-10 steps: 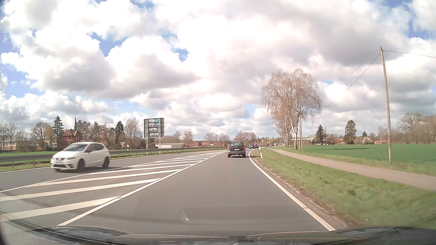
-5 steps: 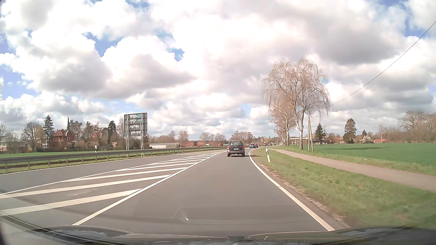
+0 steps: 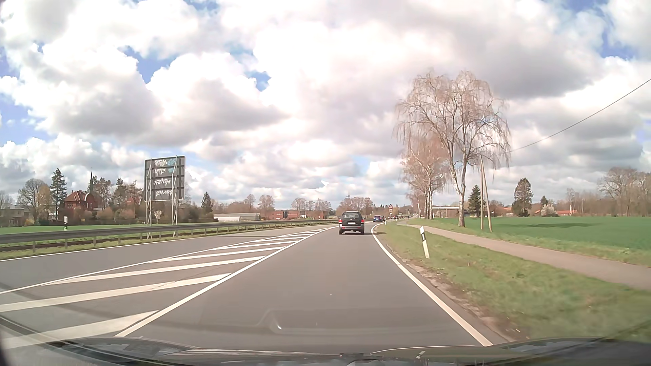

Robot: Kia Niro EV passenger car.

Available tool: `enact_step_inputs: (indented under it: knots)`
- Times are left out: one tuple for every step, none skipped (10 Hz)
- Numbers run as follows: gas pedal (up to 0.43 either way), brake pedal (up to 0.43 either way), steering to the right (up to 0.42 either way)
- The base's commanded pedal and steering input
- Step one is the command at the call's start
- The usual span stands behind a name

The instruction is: Follow the waypoints while adhering to traffic rules and regulations

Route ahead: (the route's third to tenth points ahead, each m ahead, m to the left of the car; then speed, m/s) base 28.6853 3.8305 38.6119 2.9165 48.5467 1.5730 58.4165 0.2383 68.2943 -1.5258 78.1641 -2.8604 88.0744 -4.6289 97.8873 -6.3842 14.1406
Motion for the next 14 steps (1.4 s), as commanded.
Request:
enact_step_inputs:
  knots:
    - [0.228,0.0,0.009]
    - [0.26,0.0,0.008]
    - [0.28,0.0,0.008]
    - [0.299,0.0,0.007]
    - [0.299,0.0,0.007]
    - [0.299,0.0,0.007]
    - [0.287,0.0,0.007]
    - [0.287,0.0,0.008]
    - [0.287,0.0,0.008]
    - [0.287,0.0,0.011]
    - [0.287,0.0,0.015]
    - [0.287,0.0,0.017]
    - [0.287,0.0,0.017]
    - [0.287,0.0,0.017]
